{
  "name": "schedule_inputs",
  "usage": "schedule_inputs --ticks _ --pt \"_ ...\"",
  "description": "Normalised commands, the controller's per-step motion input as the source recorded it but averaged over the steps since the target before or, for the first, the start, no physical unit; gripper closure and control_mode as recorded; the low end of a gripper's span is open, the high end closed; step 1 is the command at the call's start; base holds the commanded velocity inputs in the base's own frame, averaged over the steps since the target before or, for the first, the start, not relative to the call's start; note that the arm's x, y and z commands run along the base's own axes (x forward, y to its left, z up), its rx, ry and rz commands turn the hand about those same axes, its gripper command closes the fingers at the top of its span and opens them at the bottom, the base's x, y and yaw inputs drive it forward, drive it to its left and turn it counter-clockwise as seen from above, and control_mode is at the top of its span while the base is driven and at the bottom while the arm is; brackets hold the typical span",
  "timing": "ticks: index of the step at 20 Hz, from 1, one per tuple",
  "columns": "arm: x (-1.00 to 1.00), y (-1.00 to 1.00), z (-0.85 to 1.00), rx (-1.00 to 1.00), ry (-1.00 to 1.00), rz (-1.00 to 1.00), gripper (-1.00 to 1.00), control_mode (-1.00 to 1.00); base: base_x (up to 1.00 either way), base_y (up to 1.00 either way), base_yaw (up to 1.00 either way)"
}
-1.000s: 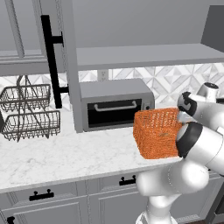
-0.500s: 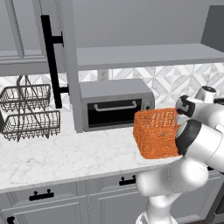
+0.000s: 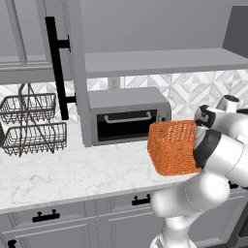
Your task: Open the cabinet, pick up the bread from the cabinet and place it in the basket. Then move the basket to the dining counter.
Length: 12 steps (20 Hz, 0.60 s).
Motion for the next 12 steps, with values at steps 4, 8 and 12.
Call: schedule_inputs --ticks 4,8,12 --pt "-0.01 0.00 0.00 0.00 0.00 0.00 1.00 -1.00 0.00 0.00 0.00" --pt "-0.15 0.00 0.17 0.00 0.00 -0.01 1.00 -1.00 0.00 0.00 0.00" --pt "-0.40 0.10 0.57 0.00 0.02 -0.08 1.00 -1.00 0.00 0.00 0.00"
